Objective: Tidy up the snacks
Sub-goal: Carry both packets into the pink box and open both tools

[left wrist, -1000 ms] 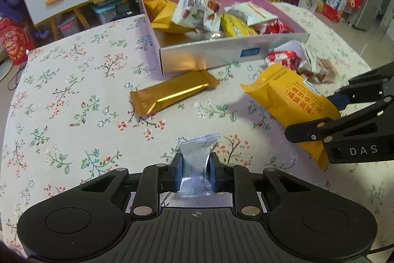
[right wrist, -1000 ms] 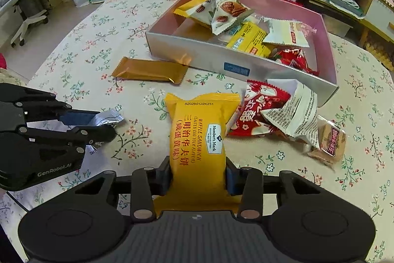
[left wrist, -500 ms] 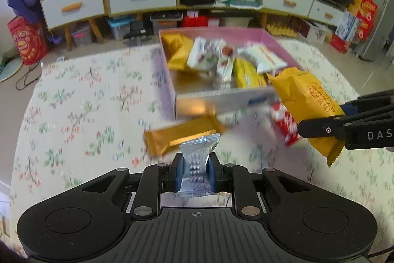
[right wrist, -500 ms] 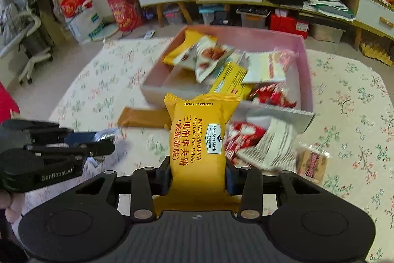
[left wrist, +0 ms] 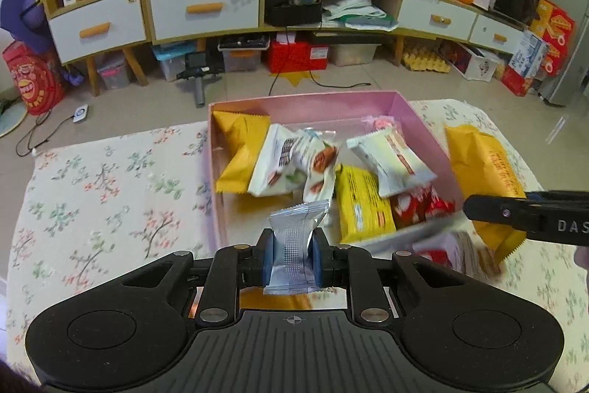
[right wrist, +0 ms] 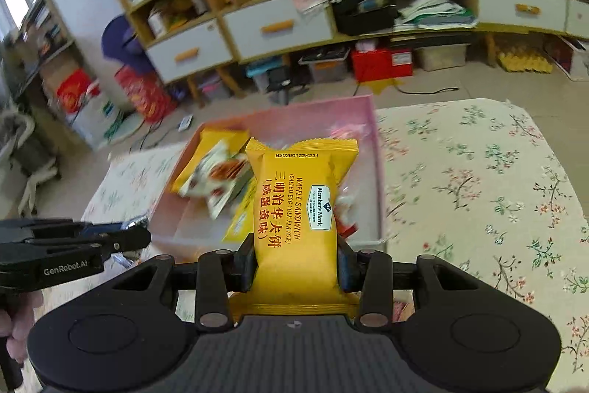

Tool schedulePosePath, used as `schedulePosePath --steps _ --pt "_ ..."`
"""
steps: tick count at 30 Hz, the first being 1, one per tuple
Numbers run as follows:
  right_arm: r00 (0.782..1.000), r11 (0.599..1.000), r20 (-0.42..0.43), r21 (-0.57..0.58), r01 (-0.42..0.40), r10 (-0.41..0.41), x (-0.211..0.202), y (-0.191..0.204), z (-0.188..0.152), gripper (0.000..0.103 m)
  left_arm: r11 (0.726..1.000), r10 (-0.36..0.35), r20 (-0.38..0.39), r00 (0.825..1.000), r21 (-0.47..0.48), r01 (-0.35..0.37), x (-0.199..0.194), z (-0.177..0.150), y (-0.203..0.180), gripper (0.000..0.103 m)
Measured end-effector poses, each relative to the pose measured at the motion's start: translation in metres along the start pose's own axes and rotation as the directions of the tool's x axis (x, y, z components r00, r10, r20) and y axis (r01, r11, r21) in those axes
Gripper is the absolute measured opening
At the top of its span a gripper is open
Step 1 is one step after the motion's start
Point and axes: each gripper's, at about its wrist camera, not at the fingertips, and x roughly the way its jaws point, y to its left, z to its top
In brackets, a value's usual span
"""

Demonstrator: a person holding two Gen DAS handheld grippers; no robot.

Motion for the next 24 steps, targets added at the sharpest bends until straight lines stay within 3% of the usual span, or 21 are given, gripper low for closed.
schedulePosePath --steps 10,20,24 --pt "0.996 0.991 0.081 0.126 -0.032 0.022 0.017 -0.02 0.01 0.012 0.999 0.041 -0.027 0.999 -0.001 -0.041 0.039 0.014 -0.004 0.018" --pt "0.991 0.982 0.108 0.16 -0.096 0.079 0.035 -0.002 0.012 0.013 0.999 0.03 -0.005 1.0 -0.03 -0.03 0.046 0.007 0.007 0.019" --pt "0.987 0.981 0.139 0.164 -0.105 0.082 0.036 0.002 0.012 0.02 1.0 0.019 0.007 1.0 -0.009 -0.019 0.043 0.003 0.01 0.028"
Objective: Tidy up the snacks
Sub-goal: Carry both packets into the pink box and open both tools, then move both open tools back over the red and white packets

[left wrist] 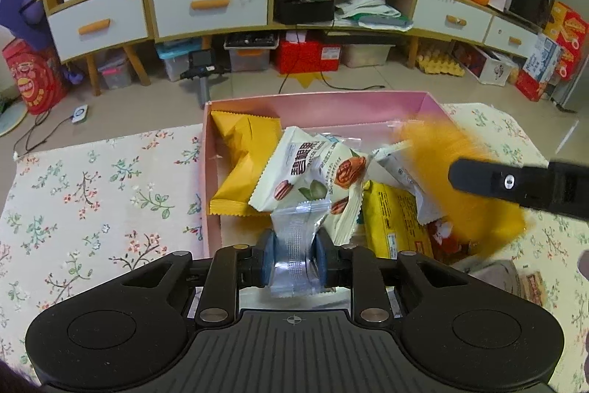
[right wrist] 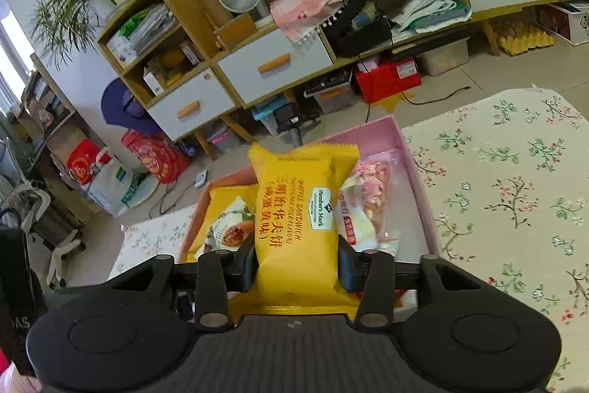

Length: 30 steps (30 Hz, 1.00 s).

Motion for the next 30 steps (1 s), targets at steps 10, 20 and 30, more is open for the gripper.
schedulePosePath --steps 10,20,30 --pt "1.0 1.0 0.016 -0.013 0.007 -0.007 -0.009 0.001 0.002 0.039 1.0 -0.02 0.031 0.999 0.014 0.02 -0.02 -0.008 0.0 0.069" --pt "0.999 0.995 -0.005 -0.09 0.043 -0.044 -0.025 0.013 -0.002 0.059 0.999 -0.029 0.029 0.999 0.038 0.028 -0.047 -0.03 -0.003 0.081" --pt "0.992 0.962 -0.013 -0.244 0.121 -0.128 -0.046 0.031 -0.014 0.071 0.997 -0.056 0.019 0.998 0.046 0.055 -0.077 -0.06 -0.009 0.094"
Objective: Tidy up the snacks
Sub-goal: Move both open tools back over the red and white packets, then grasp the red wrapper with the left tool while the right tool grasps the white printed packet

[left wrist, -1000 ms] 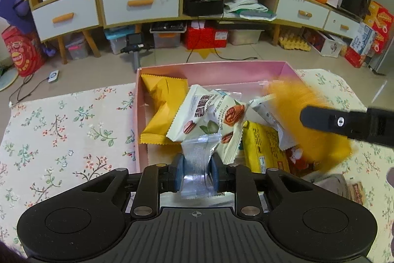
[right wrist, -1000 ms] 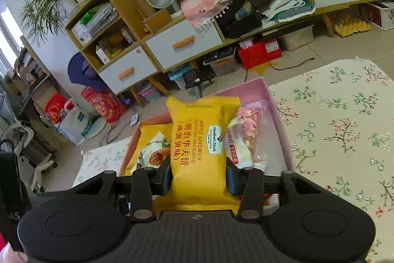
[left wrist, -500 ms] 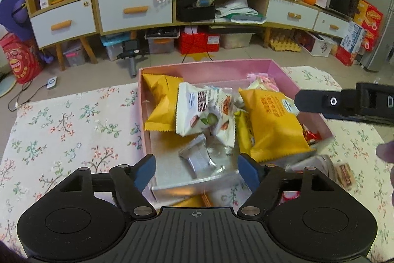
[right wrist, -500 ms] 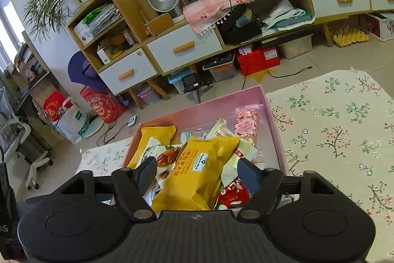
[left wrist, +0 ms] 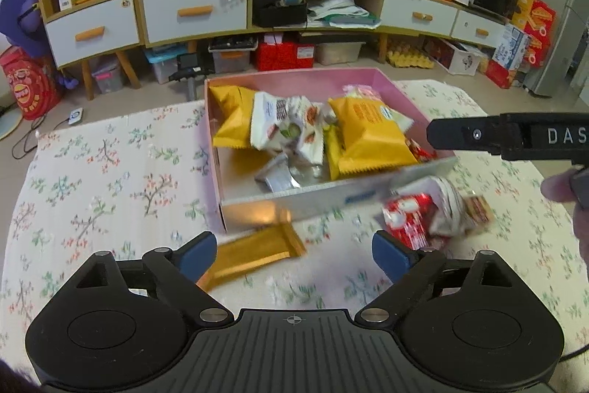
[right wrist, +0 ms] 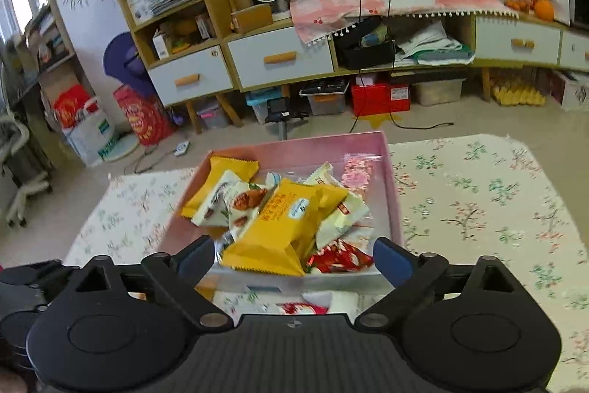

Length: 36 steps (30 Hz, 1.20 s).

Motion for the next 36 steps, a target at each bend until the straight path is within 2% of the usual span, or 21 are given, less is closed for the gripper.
schedulePosePath --steps 4,7,15,19,24,27,32,36 --pt "1.0 0.999 -0.011 -0.048 0.02 -0.021 -0.009 0.002 -0.007 0.074 1.0 0.014 0.0 1.0 -0.019 -0.014 -0.006 -0.017 -0.002 0.098" --pt "0.998 0.996 -0.02 -0.067 0.051 -0.052 -0.016 0.002 -0.015 0.077 0.999 0.025 -0.044 0.999 -0.037 -0.027 -0.004 -0.029 -0.004 0.098" --pt "0.992 0.987 -0.048 -0.12 0.111 -0.118 -0.031 -0.008 -0.036 0.077 0.998 0.048 -0.058 0.997 0.035 -0.046 -0.002 -0.046 -0.012 0.098" --pt "0.986 0.982 -0.07 -0.124 0.142 -0.152 -0.032 -0.017 -0.046 0.077 1.0 0.017 -0.038 0.999 -0.008 -0.017 0.002 -0.05 -0.018 0.098" --pt "0.976 0.975 -0.099 -0.129 0.181 -0.195 -0.03 -0.027 -0.053 0.077 0.999 -0.014 0.015 1.0 0.048 0.014 0.009 -0.051 -0.042 0.098" --pt "0.972 0.973 -0.104 -0.118 0.2 -0.212 -0.029 -0.036 -0.054 0.077 0.996 -0.063 0.043 0.997 0.062 0.06 0.015 -0.049 -0.056 0.097" --pt "0.97 0.977 -0.116 -0.055 0.207 -0.212 -0.025 -0.052 -0.051 0.077 0.988 -0.121 0.066 0.991 0.103 0.114 0.028 -0.047 -0.078 0.096" --pt "0.973 0.981 -0.133 0.007 0.194 -0.191 -0.02 -0.061 -0.048 0.077 0.987 -0.145 0.088 0.985 0.086 0.137 0.038 -0.044 -0.085 0.093"
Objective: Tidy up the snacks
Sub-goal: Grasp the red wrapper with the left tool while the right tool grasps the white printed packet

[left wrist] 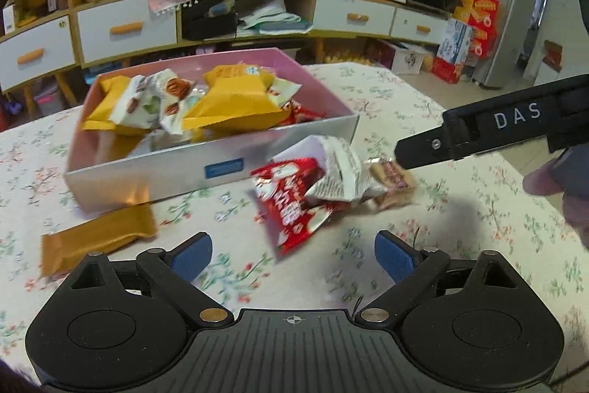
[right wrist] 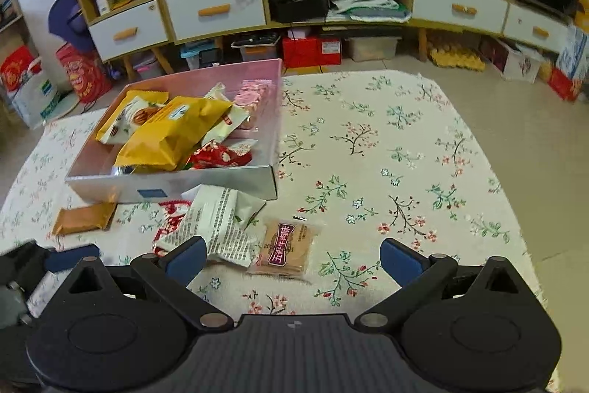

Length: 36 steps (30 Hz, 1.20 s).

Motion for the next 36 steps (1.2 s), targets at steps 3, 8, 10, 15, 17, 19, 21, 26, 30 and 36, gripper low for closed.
schedulePosePath --steps 3,8,10,15,17,19,21,26,30,36 --pt "1.0 0.999 -0.009 0.043 -0.025 0.026 0.005 -0.003 0.003 0.077 0.999 -0.027 0.02 0.999 -0.021 0.027 0.006 0.004 -0.001 0.082" --pt "0.995 0.992 -0.021 0.09 -0.091 0.094 0.014 -0.001 0.009 0.072 0.999 -0.045 0.001 0.999 -0.021 0.045 0.016 0.005 -0.002 0.045" --pt "0.991 0.987 -0.025 0.097 -0.125 0.128 0.017 0.002 0.011 0.065 0.999 -0.041 -0.011 0.999 -0.021 0.041 0.018 0.005 -0.001 0.039" --pt "0.975 0.967 -0.048 0.142 -0.21 0.218 0.028 0.007 0.014 0.046 0.998 -0.051 -0.024 0.998 -0.035 0.05 0.02 0.004 0.005 0.027" --pt "0.968 0.96 -0.062 0.155 -0.232 0.244 0.034 0.009 0.014 0.039 0.998 -0.057 -0.029 0.998 -0.026 0.056 0.02 0.005 0.004 0.026" --pt "0.963 0.956 -0.072 0.164 -0.245 0.259 0.039 0.01 0.013 0.035 0.998 -0.059 -0.036 0.998 -0.007 0.059 0.02 0.005 0.002 0.025" --pt "0.961 0.952 -0.064 0.171 -0.255 0.269 0.04 0.01 0.012 0.032 0.998 -0.051 -0.047 0.998 0.019 0.052 0.019 0.005 -0.001 0.02" --pt "0.962 0.947 -0.064 0.206 -0.248 0.266 0.041 0.004 0.014 0.021 0.998 -0.046 -0.068 0.997 0.047 0.049 0.015 0.003 -0.001 0.015" --pt "0.965 0.955 -0.061 0.175 -0.24 0.254 0.034 0.002 0.017 0.011 0.998 -0.037 -0.08 0.996 0.052 0.041 0.01 0.002 0.005 0.01" --pt "0.969 0.97 -0.093 0.108 -0.218 0.228 0.033 0.005 0.013 0.007 0.997 -0.022 -0.12 0.992 0.075 0.032 -0.001 -0.001 0.019 0.01"
